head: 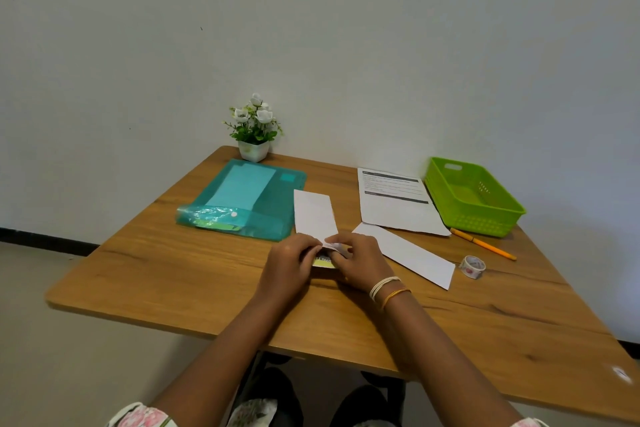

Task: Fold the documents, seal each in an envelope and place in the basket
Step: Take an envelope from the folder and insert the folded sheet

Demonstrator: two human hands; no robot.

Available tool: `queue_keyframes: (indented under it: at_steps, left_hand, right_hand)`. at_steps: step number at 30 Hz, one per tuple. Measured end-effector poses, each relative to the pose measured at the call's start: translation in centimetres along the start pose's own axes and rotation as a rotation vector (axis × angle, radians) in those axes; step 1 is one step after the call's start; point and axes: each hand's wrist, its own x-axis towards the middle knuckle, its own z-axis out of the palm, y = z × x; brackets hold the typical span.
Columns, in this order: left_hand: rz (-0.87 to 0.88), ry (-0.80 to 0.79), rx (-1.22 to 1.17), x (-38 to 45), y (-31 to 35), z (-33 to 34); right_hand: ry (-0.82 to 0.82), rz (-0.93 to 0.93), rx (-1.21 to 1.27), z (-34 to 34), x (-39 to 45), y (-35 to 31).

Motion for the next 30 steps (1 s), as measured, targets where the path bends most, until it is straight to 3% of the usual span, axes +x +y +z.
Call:
queue_keyframes:
  at_steps: [3, 5, 8, 10, 12, 14, 16, 25, 30]
  left_hand:
    - [0.017, -0.012, -0.065, -0.3, 0.7, 0.4]
    - [-0.077, 0.074, -0.202, -0.3, 1.6, 0.9]
    - [-0.671, 0.337, -0.562, 1.3, 3.1, 1.3]
    - [-1.046, 0.283, -0.822, 2.9, 2.8, 1.4]
    - [-1.184, 0.106, -1.265, 3.9, 2.8, 1.2]
    - [-1.209, -0.020, -1.629, 4.2, 3.5, 0.6]
    - [-1.188, -0.051, -1.727, 4.1, 4.0, 0.4]
    - [-1.173, -0.077, -1.626, 3.5, 3.3, 1.2]
    - [-1.164, -0.013, -1.618, 3.3, 3.5, 1.0]
  right_hand:
    - [0.084, -0.011, -0.110, 0.2, 0.1, -0.5]
    - [0.132, -0.004, -0.151, 0.2, 0.1, -0.6]
    - [0.235, -0.002, -0.103, 0.1, -0.2, -0.5]
    - [0.282, -0.024, -0.049, 0.0, -0.4, -0.5]
    - [0.281, -0.066, 0.003, 0.1, -0.6, -0.6]
    - [0.251, -0.091, 0.052, 0.2, -1.0, -0.7]
    - [0.232, -0.100, 0.052, 0.2, -1.2, -0.9]
    - [0.293, -0.233, -0.353, 0.8, -0.9, -1.6]
    - [0.387, -0.227, -0.329, 1.0, -1.0, -1.6]
